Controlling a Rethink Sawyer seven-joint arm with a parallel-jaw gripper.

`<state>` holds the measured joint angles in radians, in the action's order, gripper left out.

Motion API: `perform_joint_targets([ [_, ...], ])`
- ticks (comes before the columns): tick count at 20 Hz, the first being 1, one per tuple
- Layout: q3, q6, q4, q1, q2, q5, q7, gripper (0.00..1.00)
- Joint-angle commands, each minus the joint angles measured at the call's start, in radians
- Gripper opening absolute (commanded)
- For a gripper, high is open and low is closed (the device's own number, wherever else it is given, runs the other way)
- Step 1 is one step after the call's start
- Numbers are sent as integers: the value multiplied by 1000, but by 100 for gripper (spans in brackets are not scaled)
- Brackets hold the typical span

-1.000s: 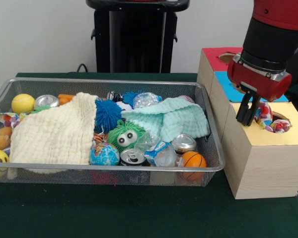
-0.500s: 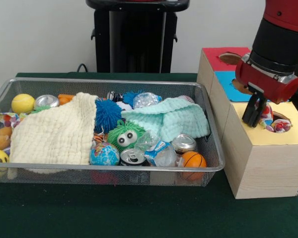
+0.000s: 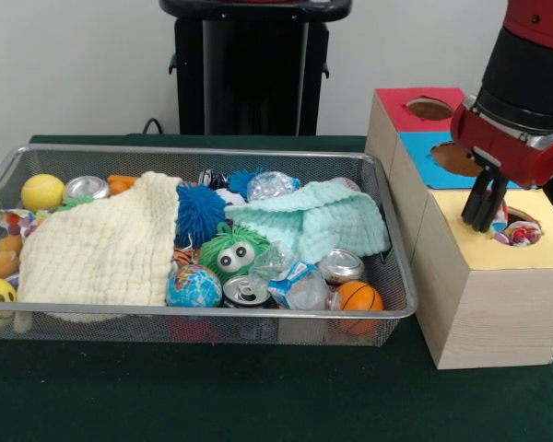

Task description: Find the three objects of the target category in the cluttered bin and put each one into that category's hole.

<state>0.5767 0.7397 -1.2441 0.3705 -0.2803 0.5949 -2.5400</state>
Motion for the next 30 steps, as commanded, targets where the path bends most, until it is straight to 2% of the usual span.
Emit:
perform_joint_targets([
  [1, -109, 131, -78, 3, -58, 15, -204, 0],
  [13, -137, 96, -186, -10, -148, -2, -126, 0],
  [17, -179, -25, -228, -28, -110, -12, -77, 0],
  [19, -195, -55, -217, -34, -81, -20, -70, 0],
  [25, -140, -8, -106, 16, 20, -24, -201, 0],
  [30, -158, -40, -109, 18, 41, -9, -188, 0],
])
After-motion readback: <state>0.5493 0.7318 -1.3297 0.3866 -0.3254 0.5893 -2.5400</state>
